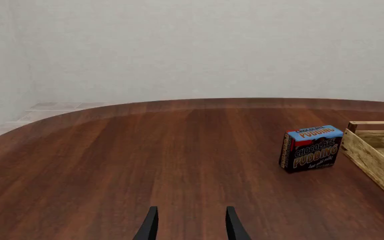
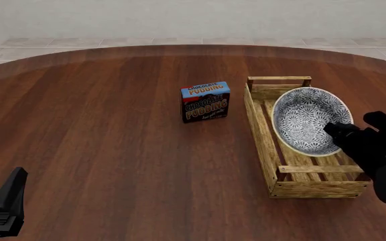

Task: Pick up the bowl on the left and put it in the tray.

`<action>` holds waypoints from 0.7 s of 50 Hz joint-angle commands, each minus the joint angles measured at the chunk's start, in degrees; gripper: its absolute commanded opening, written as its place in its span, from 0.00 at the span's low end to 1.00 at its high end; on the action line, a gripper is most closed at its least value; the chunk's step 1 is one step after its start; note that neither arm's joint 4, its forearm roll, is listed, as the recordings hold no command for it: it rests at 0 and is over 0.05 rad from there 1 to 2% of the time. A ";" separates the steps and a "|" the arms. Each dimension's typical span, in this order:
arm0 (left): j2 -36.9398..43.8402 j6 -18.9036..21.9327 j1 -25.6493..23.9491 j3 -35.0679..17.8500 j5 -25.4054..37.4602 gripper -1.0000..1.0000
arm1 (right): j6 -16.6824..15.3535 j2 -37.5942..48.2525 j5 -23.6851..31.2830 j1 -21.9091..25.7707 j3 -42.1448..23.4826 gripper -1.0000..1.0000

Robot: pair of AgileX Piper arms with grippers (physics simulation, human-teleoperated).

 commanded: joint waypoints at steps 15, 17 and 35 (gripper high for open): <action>0.00 0.00 0.00 0.00 0.00 1.00 | -0.04 0.74 -0.30 0.82 -1.01 0.00; 0.00 0.00 0.00 0.00 0.00 1.00 | 0.02 1.04 -0.39 0.97 -1.16 0.00; 0.00 0.00 0.00 0.00 0.00 1.00 | 0.16 3.64 -1.09 1.51 -2.13 0.00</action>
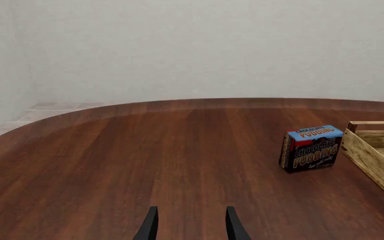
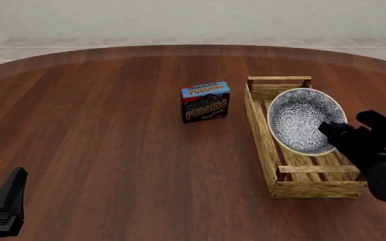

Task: Pick up the bowl on the left and put it in the tray.

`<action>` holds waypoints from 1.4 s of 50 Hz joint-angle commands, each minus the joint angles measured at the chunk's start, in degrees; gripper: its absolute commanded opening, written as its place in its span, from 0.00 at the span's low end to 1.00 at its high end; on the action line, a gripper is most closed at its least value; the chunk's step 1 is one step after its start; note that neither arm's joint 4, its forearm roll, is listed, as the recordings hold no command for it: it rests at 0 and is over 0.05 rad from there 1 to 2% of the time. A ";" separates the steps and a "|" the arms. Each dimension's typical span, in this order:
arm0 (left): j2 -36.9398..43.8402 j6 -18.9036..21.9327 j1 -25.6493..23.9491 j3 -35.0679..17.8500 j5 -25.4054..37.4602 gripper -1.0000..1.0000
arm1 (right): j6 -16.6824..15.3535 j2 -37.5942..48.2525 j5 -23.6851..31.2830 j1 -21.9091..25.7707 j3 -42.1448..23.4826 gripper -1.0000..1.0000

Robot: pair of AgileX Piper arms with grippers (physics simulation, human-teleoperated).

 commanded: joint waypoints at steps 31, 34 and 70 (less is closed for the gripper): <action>0.00 0.00 0.00 0.00 0.00 1.00 | 2.46 4.31 -0.97 1.17 -1.54 0.00; 0.00 0.00 0.00 0.00 0.00 1.00 | 2.62 4.33 -0.86 1.20 -1.62 0.00; 0.00 0.00 0.00 0.00 0.00 1.00 | 2.10 7.10 -2.06 0.34 -2.40 0.00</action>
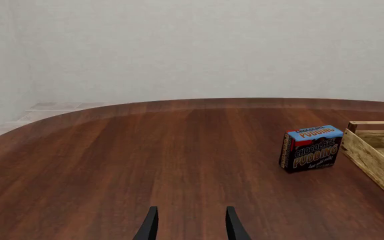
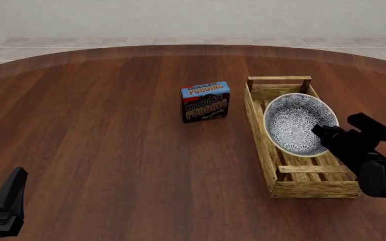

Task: Pick up the bowl on the left and put it in the tray.

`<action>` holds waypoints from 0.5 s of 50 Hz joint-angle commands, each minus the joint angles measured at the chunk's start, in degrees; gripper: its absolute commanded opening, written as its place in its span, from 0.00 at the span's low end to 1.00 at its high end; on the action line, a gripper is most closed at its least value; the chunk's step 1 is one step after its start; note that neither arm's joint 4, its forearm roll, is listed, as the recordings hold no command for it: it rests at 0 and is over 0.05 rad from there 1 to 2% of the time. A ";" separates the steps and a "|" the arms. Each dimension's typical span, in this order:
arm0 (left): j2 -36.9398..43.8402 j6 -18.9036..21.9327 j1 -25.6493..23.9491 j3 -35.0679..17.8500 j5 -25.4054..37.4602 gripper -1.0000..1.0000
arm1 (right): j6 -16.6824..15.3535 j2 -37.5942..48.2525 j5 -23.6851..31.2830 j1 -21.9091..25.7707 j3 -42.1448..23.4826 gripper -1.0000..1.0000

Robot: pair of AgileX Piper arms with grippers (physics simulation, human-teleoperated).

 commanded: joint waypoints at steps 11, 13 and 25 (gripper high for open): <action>0.00 0.00 0.00 0.00 0.00 1.00 | -0.05 2.12 -1.29 -0.96 -0.60 0.00; 0.00 0.00 0.00 0.00 0.00 1.00 | -0.13 2.24 -1.36 -1.03 -0.64 0.00; 0.00 0.00 0.00 0.00 0.00 1.00 | -0.36 2.66 -1.40 -0.98 -0.96 0.00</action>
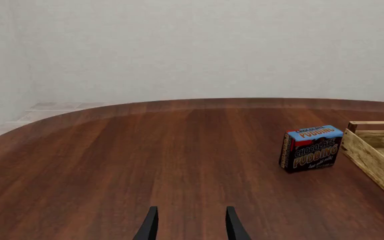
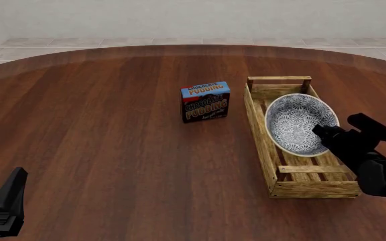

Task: Pick up the bowl on the left and put it in the tray.

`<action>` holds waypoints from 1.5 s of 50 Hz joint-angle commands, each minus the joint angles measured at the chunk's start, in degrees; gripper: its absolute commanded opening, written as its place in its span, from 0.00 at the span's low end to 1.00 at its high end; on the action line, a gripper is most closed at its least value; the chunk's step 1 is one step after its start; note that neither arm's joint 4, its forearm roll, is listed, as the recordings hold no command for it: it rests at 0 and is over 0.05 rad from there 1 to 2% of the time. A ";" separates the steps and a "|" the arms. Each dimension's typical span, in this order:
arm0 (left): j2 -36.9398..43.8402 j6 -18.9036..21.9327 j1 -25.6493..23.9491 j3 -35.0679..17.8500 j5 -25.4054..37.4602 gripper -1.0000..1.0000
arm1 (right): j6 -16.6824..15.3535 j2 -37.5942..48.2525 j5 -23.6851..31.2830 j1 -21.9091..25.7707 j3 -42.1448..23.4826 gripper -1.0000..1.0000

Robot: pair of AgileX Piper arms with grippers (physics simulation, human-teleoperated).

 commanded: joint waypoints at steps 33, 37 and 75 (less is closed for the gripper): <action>0.00 0.00 0.00 0.00 0.00 1.00 | -0.42 2.71 -0.37 0.27 -1.59 0.00; 0.00 0.00 0.00 0.00 0.00 1.00 | -0.48 3.10 -0.44 0.27 -1.82 0.00; 0.00 0.00 0.00 0.00 0.00 1.00 | -1.40 2.67 -0.67 1.34 -1.42 1.00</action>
